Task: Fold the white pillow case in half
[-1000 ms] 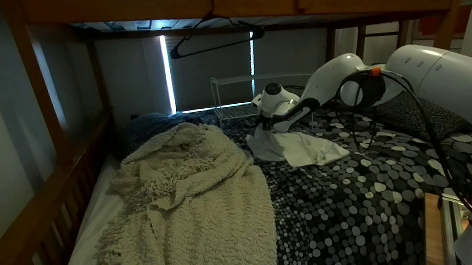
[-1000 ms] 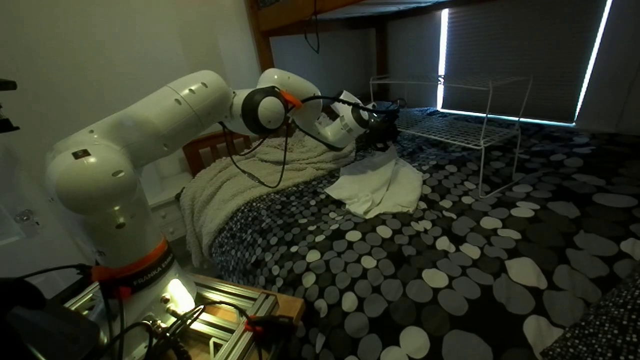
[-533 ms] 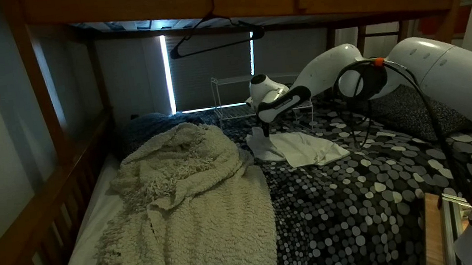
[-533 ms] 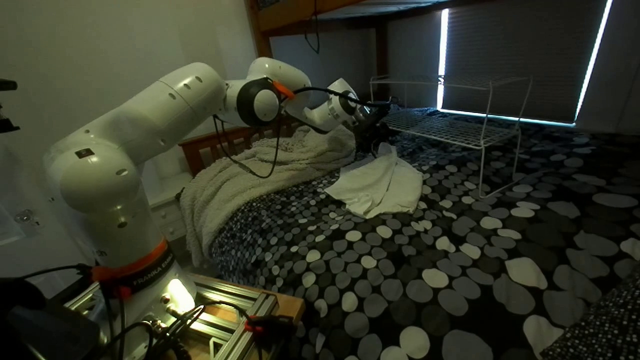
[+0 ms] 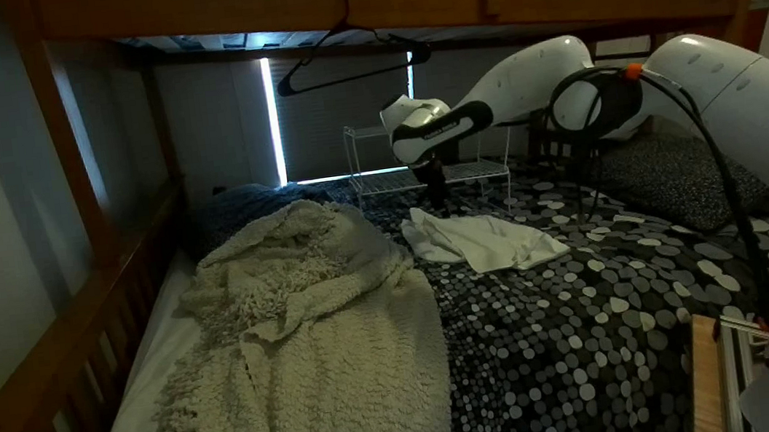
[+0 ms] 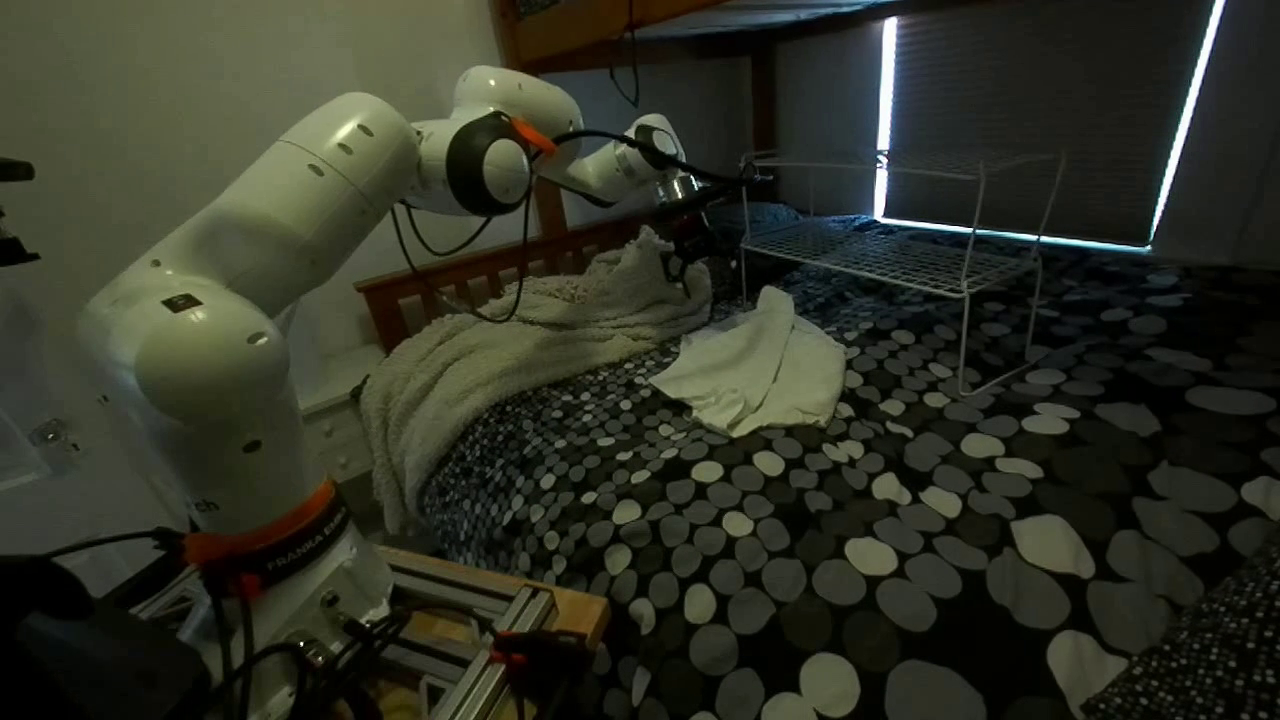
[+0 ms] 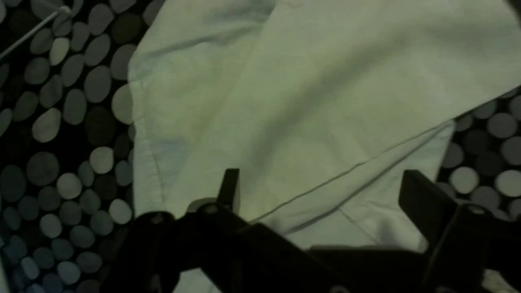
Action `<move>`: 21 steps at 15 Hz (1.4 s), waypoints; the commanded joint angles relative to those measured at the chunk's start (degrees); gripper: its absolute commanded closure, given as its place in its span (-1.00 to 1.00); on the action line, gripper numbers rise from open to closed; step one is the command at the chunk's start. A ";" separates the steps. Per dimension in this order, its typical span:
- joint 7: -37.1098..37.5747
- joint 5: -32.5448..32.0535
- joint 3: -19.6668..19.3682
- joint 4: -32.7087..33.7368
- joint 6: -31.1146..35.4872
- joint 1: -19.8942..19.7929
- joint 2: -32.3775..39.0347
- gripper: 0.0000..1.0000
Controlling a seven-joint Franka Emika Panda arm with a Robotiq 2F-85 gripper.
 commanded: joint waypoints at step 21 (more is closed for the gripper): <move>30.30 5.82 -7.94 -23.96 16.80 3.31 -11.90 -1.00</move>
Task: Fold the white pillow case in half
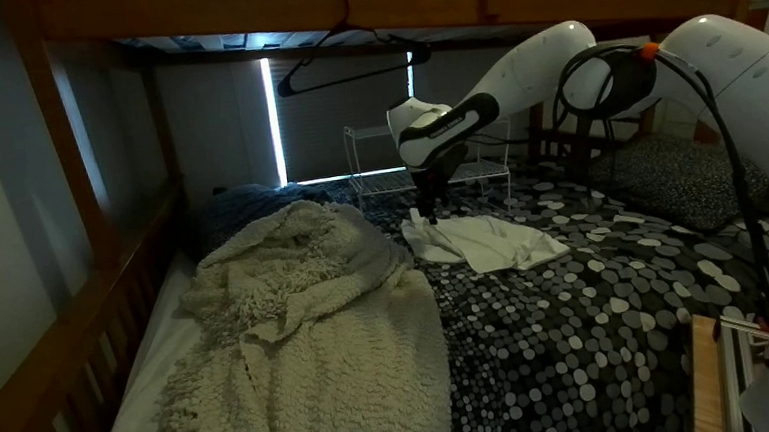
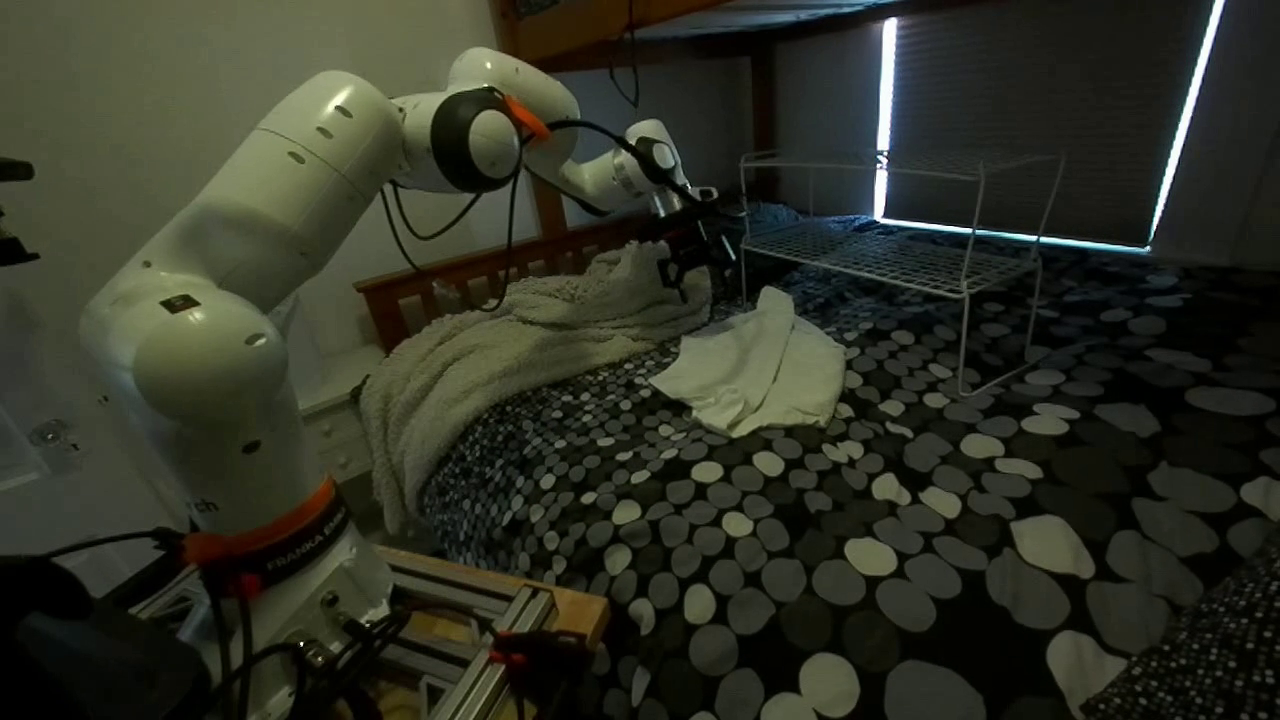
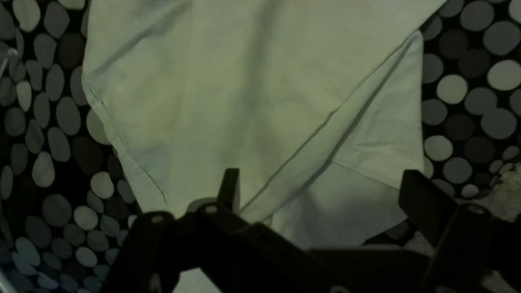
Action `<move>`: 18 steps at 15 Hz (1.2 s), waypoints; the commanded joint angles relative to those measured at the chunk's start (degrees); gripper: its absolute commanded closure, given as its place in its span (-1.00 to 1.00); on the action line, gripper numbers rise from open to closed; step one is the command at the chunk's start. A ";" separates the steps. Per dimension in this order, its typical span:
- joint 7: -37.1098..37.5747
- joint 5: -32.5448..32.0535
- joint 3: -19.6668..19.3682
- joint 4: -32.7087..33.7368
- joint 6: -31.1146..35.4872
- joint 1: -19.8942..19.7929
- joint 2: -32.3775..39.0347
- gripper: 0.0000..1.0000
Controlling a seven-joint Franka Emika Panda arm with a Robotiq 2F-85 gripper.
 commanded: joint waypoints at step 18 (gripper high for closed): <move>23.65 1.13 -14.42 -45.81 15.87 15.20 -19.84 -1.00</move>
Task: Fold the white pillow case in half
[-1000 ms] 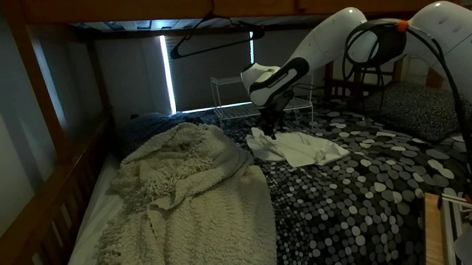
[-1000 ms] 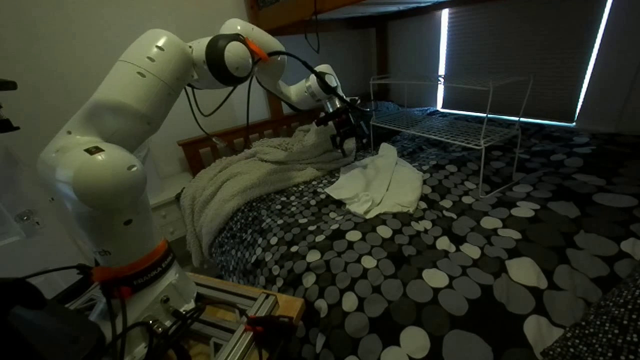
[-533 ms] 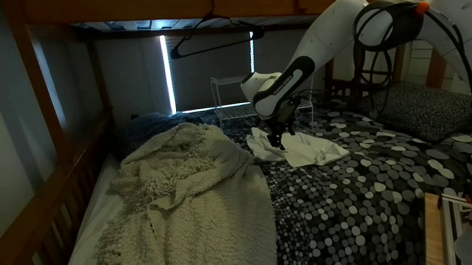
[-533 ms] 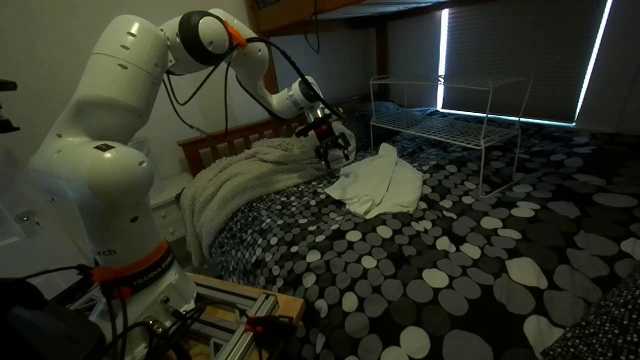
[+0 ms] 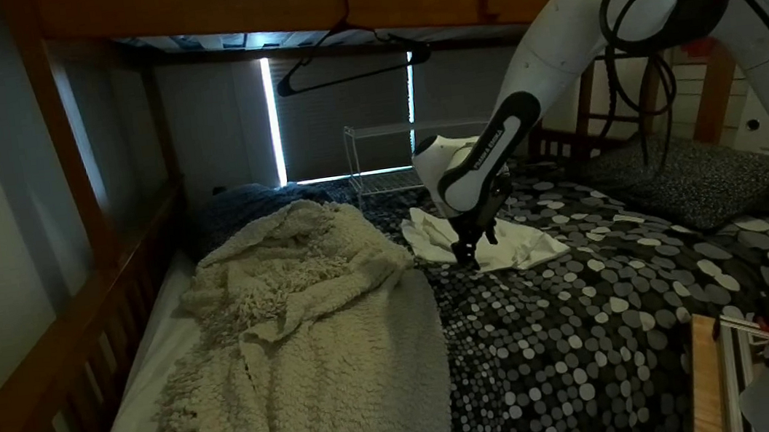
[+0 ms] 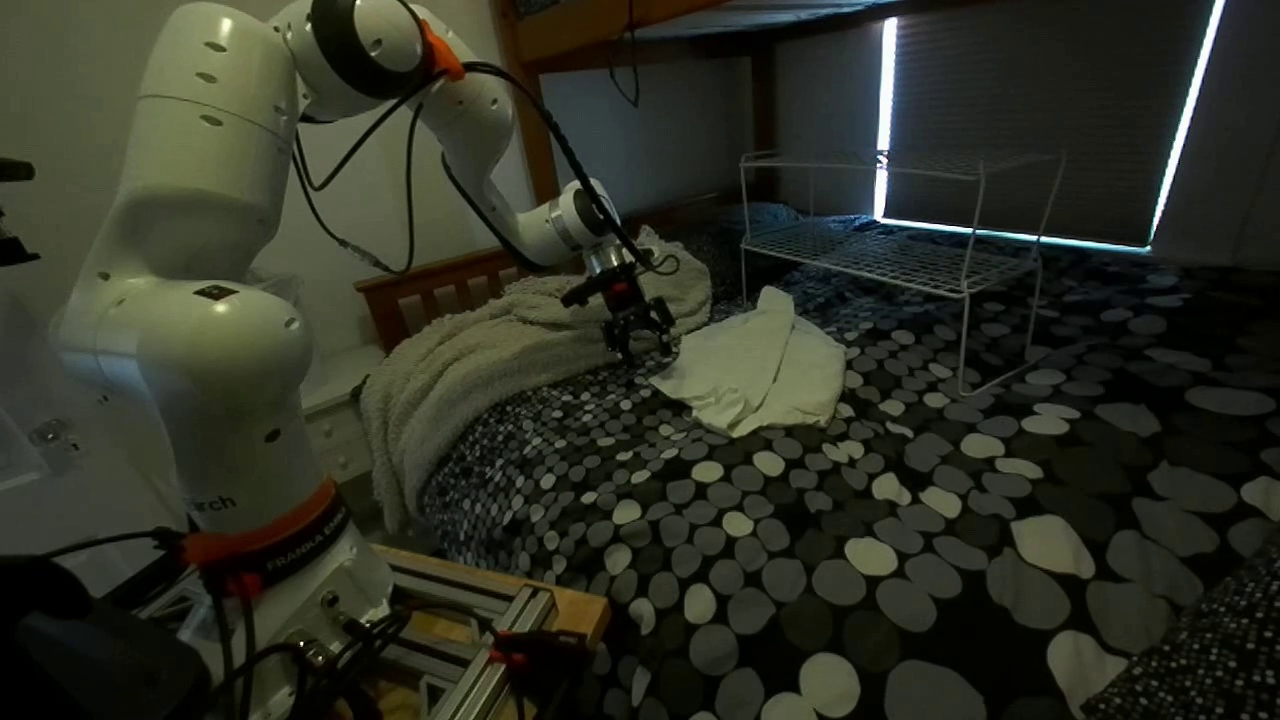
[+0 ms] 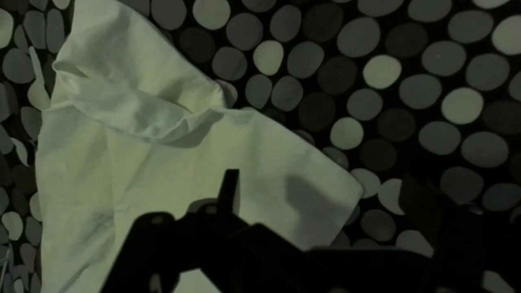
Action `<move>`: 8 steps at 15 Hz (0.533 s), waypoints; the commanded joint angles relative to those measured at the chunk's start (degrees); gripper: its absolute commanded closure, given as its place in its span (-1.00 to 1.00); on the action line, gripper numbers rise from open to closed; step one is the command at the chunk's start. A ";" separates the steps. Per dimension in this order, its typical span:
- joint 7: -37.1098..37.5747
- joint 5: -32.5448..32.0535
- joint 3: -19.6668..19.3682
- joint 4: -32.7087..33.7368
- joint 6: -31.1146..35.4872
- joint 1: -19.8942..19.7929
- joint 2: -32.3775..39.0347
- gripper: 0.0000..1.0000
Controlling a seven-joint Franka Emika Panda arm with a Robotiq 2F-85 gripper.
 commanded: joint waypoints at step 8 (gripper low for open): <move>0.43 0.79 -1.46 2.01 2.59 0.11 2.82 -1.00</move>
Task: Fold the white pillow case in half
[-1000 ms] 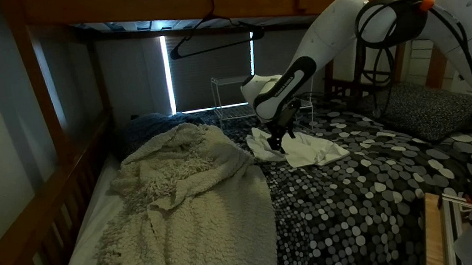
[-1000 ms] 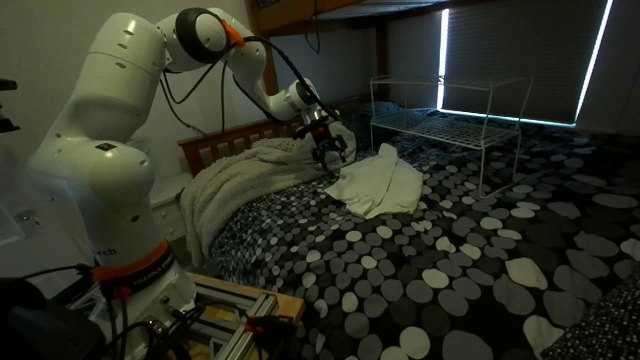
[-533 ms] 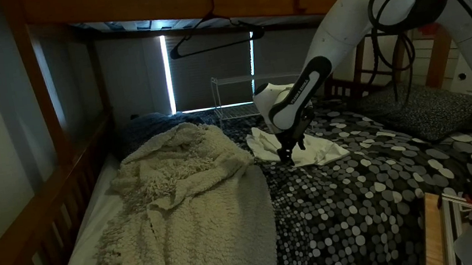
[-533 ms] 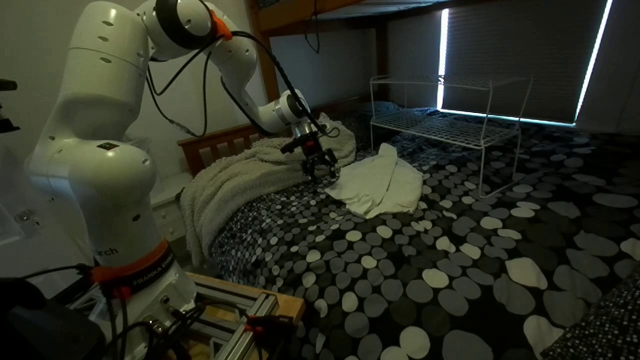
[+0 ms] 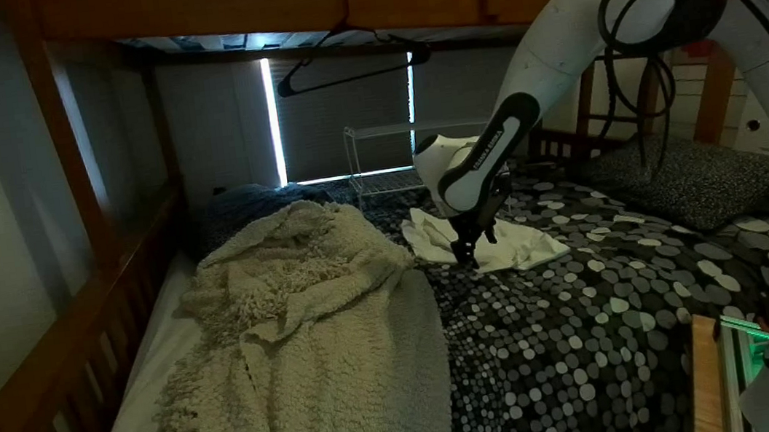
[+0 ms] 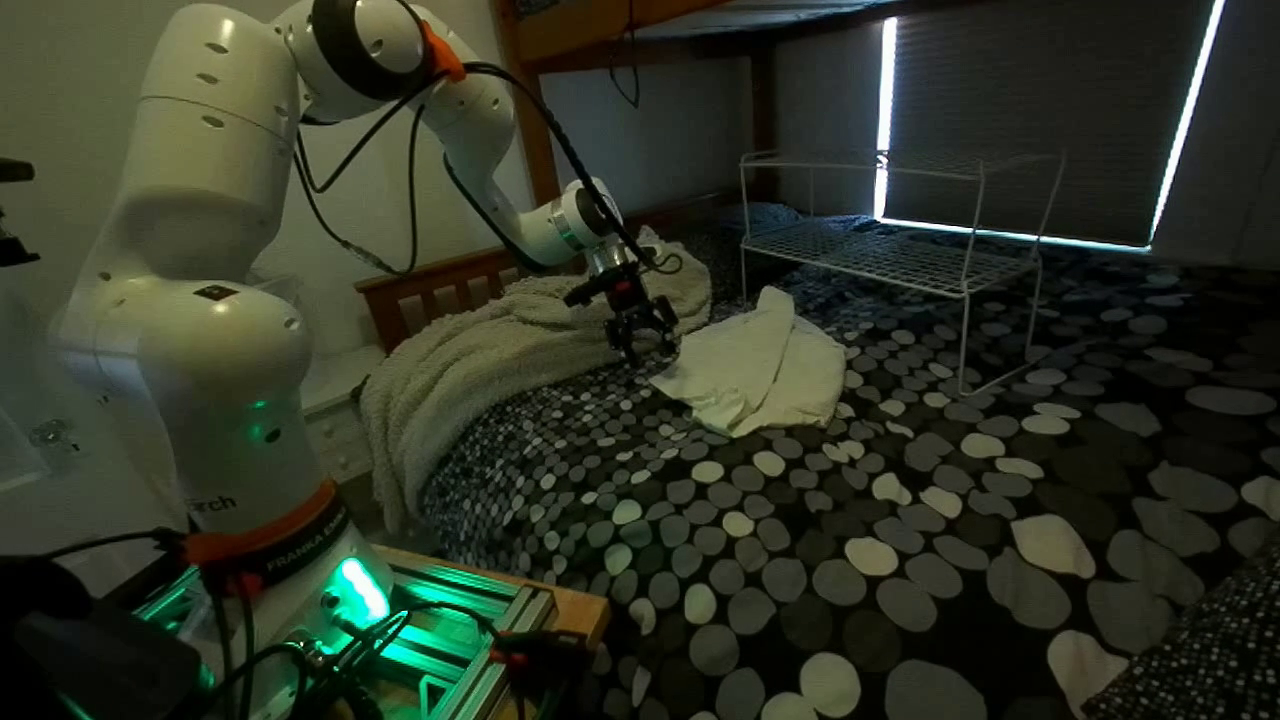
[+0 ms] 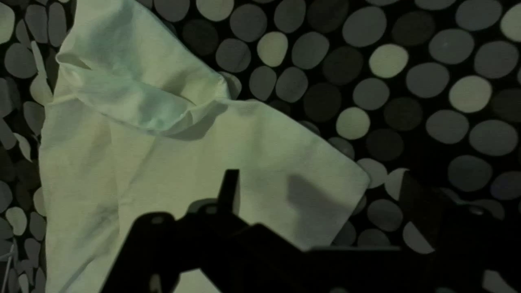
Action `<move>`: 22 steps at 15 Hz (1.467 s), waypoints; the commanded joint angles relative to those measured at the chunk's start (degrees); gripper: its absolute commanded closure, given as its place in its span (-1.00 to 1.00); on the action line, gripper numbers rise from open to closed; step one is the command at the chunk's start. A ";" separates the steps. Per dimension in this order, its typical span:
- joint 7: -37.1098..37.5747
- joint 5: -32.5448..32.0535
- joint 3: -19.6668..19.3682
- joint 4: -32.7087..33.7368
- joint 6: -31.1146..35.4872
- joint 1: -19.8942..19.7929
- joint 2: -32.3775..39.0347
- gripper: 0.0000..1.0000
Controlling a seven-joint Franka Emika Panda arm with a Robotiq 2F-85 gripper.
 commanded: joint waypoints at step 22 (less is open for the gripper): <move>2.68 1.16 -4.13 2.09 5.82 2.40 5.84 1.00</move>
